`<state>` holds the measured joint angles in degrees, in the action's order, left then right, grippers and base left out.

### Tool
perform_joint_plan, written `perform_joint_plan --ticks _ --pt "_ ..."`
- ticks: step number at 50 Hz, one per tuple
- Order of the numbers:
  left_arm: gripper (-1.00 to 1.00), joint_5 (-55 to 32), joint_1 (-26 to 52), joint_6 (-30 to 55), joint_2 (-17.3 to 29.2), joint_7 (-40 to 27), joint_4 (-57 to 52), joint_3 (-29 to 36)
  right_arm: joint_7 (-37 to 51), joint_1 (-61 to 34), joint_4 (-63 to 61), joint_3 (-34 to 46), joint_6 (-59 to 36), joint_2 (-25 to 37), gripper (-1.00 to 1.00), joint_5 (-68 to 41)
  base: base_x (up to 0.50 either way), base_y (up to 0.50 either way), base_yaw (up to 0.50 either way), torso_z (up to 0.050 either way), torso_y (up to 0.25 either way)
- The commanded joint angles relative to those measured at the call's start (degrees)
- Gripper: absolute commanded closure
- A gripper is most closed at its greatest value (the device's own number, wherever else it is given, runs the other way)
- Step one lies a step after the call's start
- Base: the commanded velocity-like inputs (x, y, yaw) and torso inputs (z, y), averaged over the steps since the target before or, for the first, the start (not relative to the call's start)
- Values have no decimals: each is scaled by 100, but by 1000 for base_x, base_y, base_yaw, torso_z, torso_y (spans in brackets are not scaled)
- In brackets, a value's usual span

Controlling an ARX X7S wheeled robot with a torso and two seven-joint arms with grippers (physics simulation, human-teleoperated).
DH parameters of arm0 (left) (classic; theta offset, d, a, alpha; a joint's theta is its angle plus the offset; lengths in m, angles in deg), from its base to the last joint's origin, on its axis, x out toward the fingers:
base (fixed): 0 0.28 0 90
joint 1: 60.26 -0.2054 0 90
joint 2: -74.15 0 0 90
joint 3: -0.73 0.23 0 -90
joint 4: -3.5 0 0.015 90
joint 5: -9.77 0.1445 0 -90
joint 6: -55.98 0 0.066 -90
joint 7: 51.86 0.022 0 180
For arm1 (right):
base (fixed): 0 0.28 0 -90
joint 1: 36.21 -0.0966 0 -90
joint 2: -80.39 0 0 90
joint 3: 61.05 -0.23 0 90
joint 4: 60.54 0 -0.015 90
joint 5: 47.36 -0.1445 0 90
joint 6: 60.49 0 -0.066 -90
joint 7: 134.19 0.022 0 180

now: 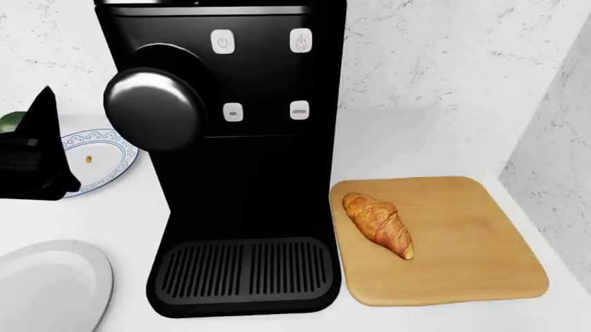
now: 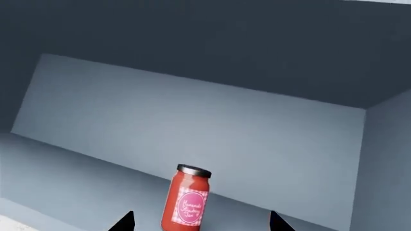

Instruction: From the different types of pastries on the counter, select a croissant and place it on the cutting board. Then retrieve a jar of jam from the cabinet and place it alongside the croissant on the cutting board.

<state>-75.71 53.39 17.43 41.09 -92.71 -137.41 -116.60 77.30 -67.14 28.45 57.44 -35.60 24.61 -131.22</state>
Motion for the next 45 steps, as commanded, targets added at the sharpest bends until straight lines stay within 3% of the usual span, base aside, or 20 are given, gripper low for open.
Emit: perform_joint_plan --ticks 1,12,21,26,31,45 --pt "-100 -32 29 -15 39 -13 16 20 -740 -656 1306 418 -112 -463 -100 565 0 0 0 0 0" --pt "-100 -87 72 -24 97 -21 44 50 -1890 -1394 2962 921 -171 -1016 -100 1504 0 0 0 0 0" --pt "-100 12 -14 -23 56 55 74 8 -3690 -1404 3614 -350 -1007 -1877 -100 4411 0 0 0 0 0" --pt "-100 34 -7 -29 59 68 91 18 -4500 -1402 3660 -933 -1362 -2224 -100 5499 0 0 0 0 0" --pt "-100 47 -15 -33 62 75 95 14 -4798 -1395 3692 -1358 -1571 -2370 -100 5859 0 0 0 0 0" --pt "-100 73 71 -41 68 33 83 173 -4839 -1253 3682 -1445 -1768 -2378 -100 6130 0 0 0 0 0"
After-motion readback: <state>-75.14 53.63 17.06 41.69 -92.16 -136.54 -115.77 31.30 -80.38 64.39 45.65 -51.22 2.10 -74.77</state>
